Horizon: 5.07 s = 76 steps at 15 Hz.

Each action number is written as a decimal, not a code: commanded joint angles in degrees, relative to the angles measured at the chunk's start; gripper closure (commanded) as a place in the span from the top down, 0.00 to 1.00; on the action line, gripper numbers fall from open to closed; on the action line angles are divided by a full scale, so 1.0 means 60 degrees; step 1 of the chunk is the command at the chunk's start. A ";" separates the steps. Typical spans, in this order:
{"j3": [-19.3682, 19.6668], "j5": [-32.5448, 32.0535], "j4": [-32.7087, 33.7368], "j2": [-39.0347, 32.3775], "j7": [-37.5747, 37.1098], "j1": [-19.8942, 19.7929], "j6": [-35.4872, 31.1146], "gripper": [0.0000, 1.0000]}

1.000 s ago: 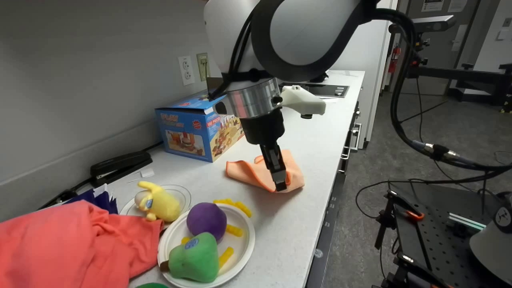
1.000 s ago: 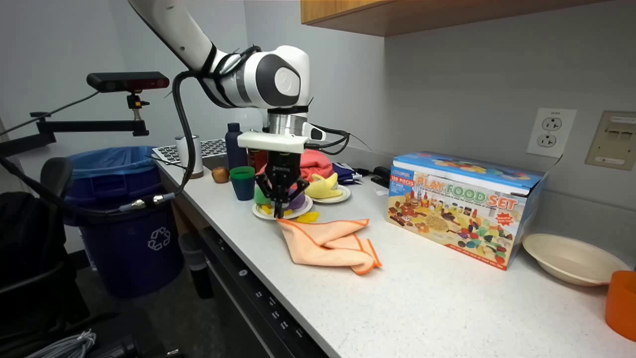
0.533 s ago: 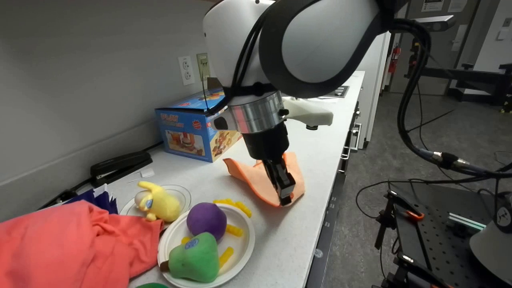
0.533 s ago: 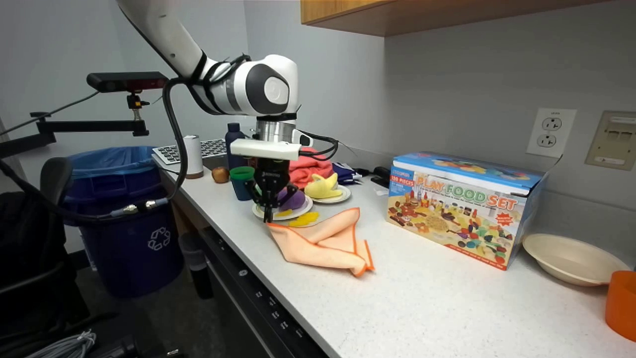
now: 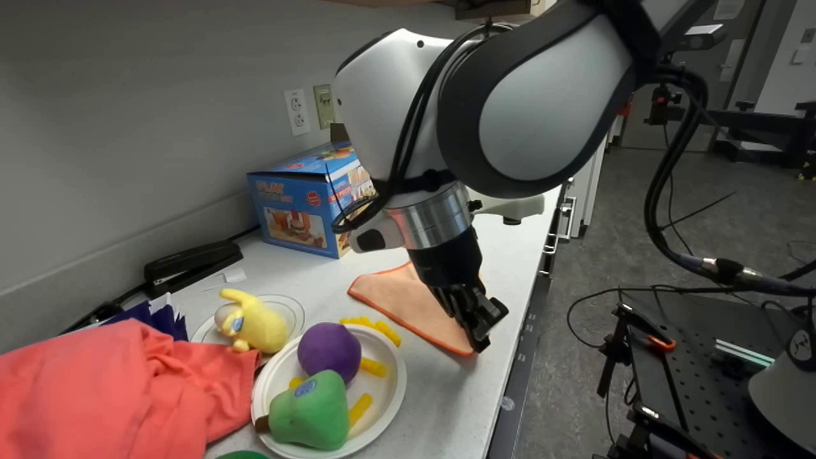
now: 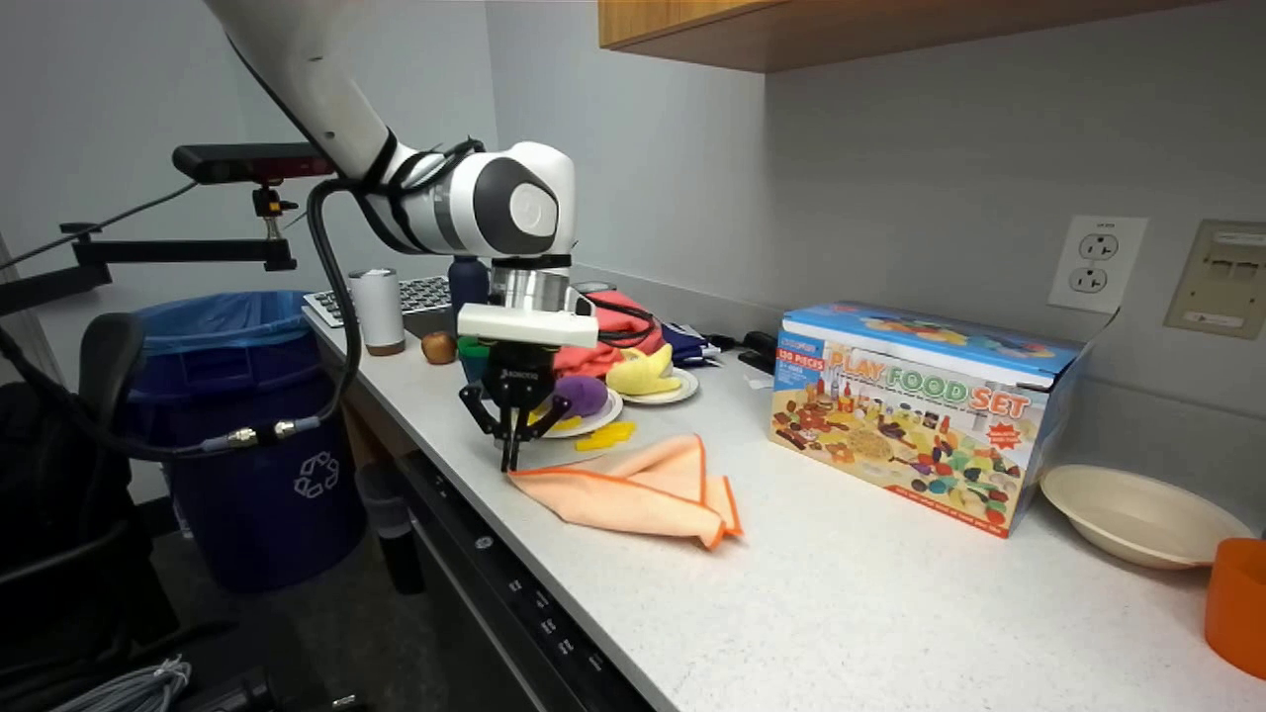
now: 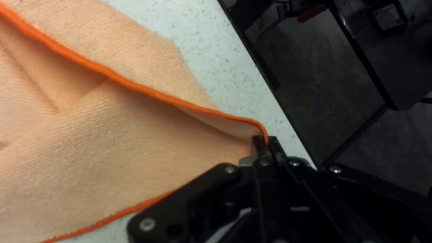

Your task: Unfold the orange cloth

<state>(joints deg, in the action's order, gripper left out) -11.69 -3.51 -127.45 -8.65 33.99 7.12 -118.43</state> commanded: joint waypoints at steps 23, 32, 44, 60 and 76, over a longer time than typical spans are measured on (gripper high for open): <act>0.1153 -0.1581 0.1036 0.0073 0.3983 -0.0793 0.1295 1.00; 0.2009 -0.1396 0.1764 -0.0689 0.3826 -0.1592 0.0287 1.00; 0.2080 -0.0974 0.2094 -0.1457 0.2958 -0.2034 0.0158 0.84; 0.2102 -0.1240 0.1571 -0.0774 0.2111 -0.2097 -0.0073 0.01; 0.2604 -0.5816 -0.1858 0.1987 -0.0896 -0.2105 -0.2540 0.42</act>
<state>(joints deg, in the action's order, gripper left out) 2.92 -34.43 -135.52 0.96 32.25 -5.33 -132.92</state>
